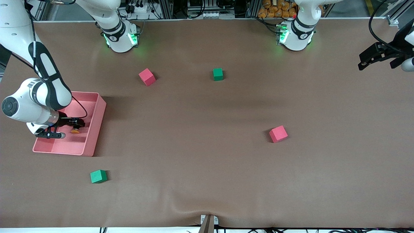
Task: Place and upright button with both arms
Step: 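Lift the button out of the pink tray with the right gripper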
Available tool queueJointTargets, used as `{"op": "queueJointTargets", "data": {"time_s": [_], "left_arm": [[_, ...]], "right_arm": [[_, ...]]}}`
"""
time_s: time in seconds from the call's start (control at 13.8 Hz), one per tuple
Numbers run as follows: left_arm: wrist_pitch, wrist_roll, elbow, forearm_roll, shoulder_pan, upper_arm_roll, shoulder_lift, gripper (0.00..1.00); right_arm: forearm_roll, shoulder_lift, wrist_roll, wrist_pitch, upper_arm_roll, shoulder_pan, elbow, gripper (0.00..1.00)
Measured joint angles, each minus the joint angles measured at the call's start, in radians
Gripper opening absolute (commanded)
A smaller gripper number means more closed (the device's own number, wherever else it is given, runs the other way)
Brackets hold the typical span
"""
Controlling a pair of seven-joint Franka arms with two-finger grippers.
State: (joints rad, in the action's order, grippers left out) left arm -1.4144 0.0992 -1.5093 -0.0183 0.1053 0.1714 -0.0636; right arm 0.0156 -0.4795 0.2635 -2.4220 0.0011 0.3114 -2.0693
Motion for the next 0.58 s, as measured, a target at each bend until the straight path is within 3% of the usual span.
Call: {"op": "queueJointTargets", "data": {"time_s": [0.58], "left_arm": [[0.000, 0.000, 0.009, 0.000, 0.000, -0.002, 0.001, 1.00]], "right_arm": [[0.000, 0.002, 0.005, 0.002, 0.002, 0.000, 0.020, 0.00]]}}
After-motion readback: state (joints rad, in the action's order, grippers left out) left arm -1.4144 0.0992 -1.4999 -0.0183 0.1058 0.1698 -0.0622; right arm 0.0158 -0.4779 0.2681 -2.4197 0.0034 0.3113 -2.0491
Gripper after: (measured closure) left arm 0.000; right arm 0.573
